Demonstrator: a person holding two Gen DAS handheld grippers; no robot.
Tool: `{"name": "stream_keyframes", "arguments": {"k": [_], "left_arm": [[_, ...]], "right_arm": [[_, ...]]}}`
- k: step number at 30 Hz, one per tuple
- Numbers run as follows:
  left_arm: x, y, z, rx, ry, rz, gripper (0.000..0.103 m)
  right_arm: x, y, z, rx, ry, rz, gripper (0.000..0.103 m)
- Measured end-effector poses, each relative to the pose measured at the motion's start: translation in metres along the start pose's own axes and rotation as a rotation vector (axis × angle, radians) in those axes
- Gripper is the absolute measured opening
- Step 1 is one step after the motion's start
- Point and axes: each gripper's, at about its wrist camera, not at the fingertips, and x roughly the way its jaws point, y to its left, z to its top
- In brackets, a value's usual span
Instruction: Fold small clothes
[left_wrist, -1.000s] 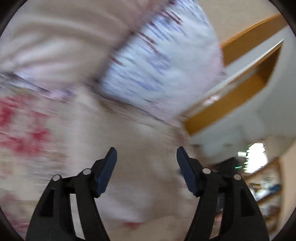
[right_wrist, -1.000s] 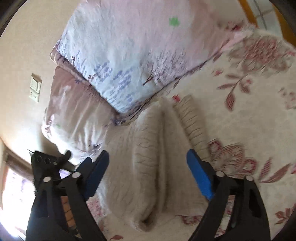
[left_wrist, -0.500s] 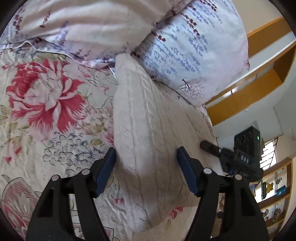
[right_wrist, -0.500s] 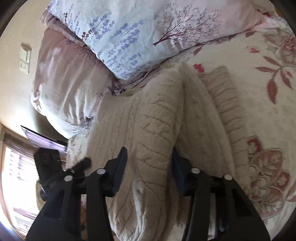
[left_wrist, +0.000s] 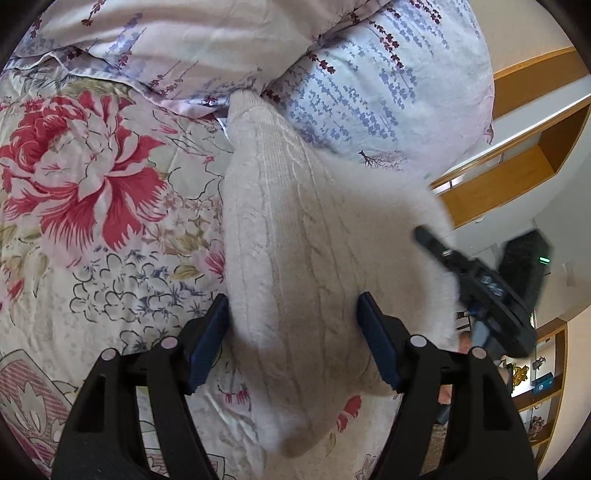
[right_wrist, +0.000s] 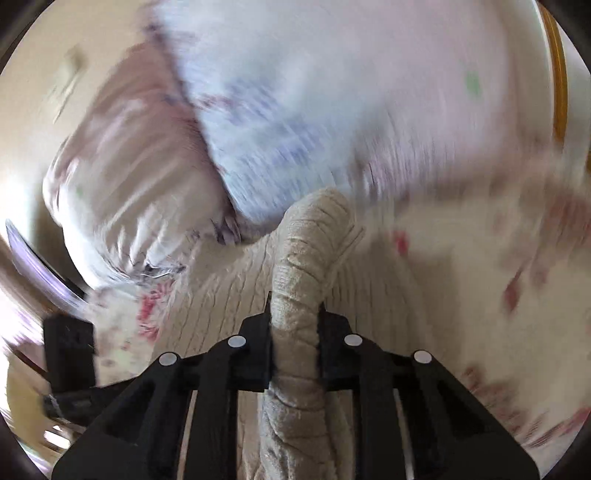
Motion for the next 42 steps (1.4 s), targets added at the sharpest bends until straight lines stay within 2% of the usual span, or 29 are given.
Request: {"name": "stream_keyframes", "arguments": {"k": [2,3,7,14,18,20,21,23,25,27,32,33,37,42], "left_arm": [[-0.004,0.000,0.000,0.004,-0.003,-0.010,0.072],[-0.006,-0.001,-0.001,0.008,-0.005,-0.013,0.072],[-0.007,-0.008,-0.002,0.033,0.004,-0.009,0.072],[0.000,-0.015,-0.007,0.065,0.020,-0.028,0.072],[0.007,-0.015,-0.011,0.082,0.039,-0.029,0.072],[0.011,-0.016,-0.011,0.081,0.054,-0.035,0.071],[0.012,-0.017,-0.012,0.076,0.062,-0.029,0.070],[0.010,-0.021,-0.012,0.075,0.065,-0.024,0.070],[0.004,-0.025,-0.015,0.089,0.059,-0.019,0.070],[-0.001,-0.028,-0.018,0.098,0.057,-0.008,0.070],[-0.009,-0.025,-0.028,0.070,0.061,0.000,0.070],[-0.010,-0.024,-0.029,0.060,0.062,-0.002,0.070],[-0.010,-0.021,-0.036,0.017,0.070,-0.034,0.065],[-0.006,-0.025,-0.044,0.020,0.077,-0.010,0.055]], "right_arm": [[-0.014,0.007,0.005,-0.069,-0.060,-0.052,0.018],[-0.015,0.004,0.006,-0.074,-0.055,-0.070,0.018],[-0.010,-0.018,0.002,-0.019,-0.019,-0.115,0.018],[-0.023,-0.040,-0.003,0.052,-0.041,-0.135,0.018],[0.005,-0.061,-0.010,0.106,0.041,-0.193,0.018],[0.025,-0.082,-0.017,0.189,0.125,-0.189,0.020],[0.028,-0.088,-0.019,0.213,0.140,-0.185,0.025],[0.016,-0.095,-0.020,0.266,0.124,-0.195,0.043],[-0.011,-0.100,-0.021,0.296,0.070,-0.194,0.066],[-0.035,-0.105,-0.026,0.326,0.032,-0.154,0.071],[-0.066,-0.111,-0.050,0.401,0.042,-0.036,0.071],[-0.070,-0.110,-0.055,0.403,0.046,-0.022,0.068],[-0.073,-0.099,-0.074,0.382,0.073,0.004,0.060],[-0.069,-0.084,-0.087,0.320,0.095,0.013,0.051]]}}
